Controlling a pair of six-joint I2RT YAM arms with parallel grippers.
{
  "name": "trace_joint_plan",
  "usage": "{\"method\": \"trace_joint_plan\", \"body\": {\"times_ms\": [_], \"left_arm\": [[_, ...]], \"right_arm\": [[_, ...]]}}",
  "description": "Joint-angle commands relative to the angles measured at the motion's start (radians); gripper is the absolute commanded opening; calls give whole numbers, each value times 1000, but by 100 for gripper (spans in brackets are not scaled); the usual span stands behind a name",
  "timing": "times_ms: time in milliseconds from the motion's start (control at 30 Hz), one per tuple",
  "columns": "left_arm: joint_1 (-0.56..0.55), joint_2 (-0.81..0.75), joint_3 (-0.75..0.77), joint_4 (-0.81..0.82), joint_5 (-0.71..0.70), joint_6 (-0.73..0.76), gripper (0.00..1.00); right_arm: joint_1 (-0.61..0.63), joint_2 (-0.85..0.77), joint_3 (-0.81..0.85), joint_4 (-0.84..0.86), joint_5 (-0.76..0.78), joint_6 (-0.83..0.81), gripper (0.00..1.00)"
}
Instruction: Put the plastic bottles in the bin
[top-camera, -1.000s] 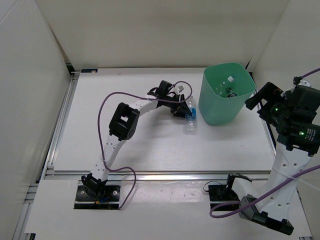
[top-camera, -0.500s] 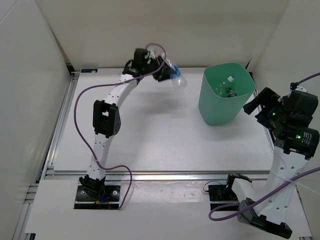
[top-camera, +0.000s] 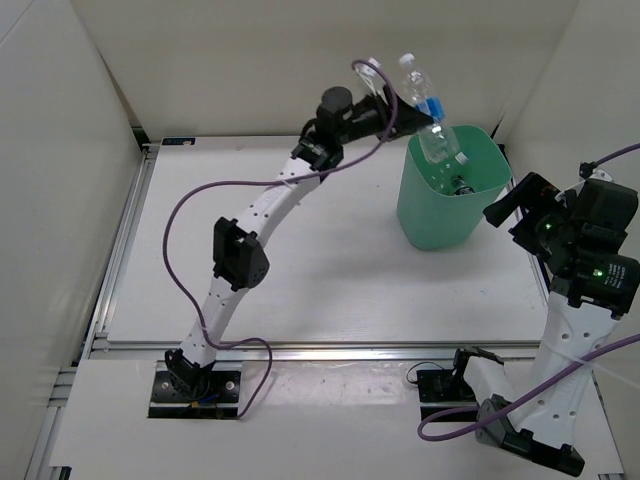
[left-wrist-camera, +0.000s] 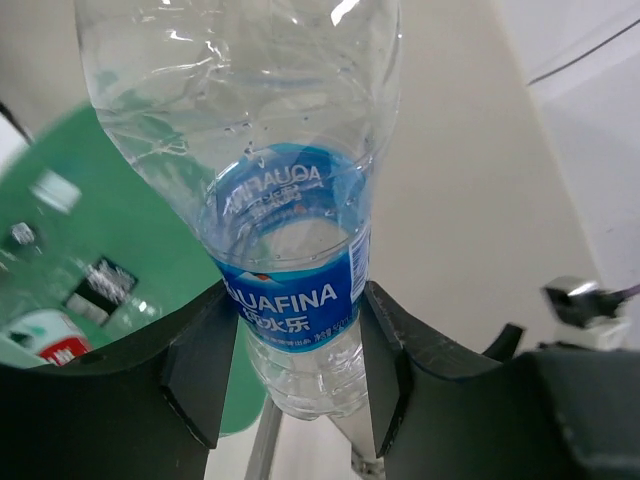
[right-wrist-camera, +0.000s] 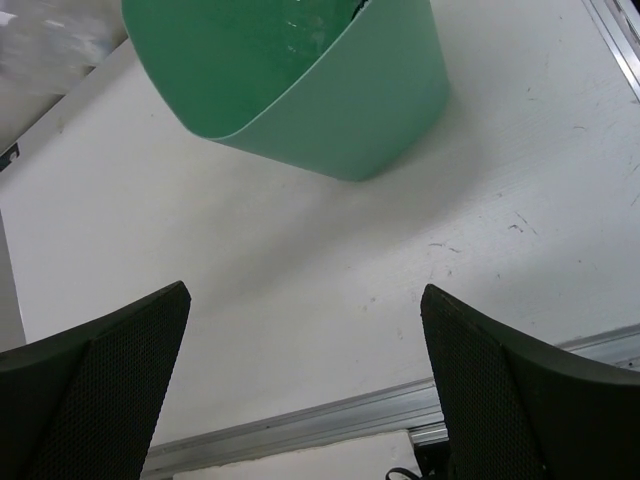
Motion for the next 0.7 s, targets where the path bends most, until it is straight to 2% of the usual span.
{"method": "trace_joint_plan", "body": {"times_ms": [0, 133, 167, 267, 300, 533, 633, 667], "left_arm": [[-60, 10, -17, 30, -53, 49, 59], [-74, 35, -17, 20, -62, 58, 65], [-74, 47, -17, 20, -62, 58, 74], [-74, 47, -17, 20, -62, 77, 89], [-83, 23, -17, 8, -62, 86, 100], [-74, -95, -61, -69, -91, 199, 100], [-10, -231, -188, -158, -148, 282, 100], [9, -275, -292, -183, -172, 305, 100]], "right_arm": [[-5, 7, 66, 37, -31, -8, 100], [-5, 16, 75, 37, -40, -8, 100], [-5, 16, 75, 28, -40, -8, 100], [-5, 16, 63, 27, -40, -8, 100], [-5, 16, 63, 27, -40, -8, 100], [-5, 25, 63, 38, -40, 1, 100], [-5, 39, 75, 38, -31, 23, 100], [-5, 50, 92, 38, -40, 23, 100]]}}
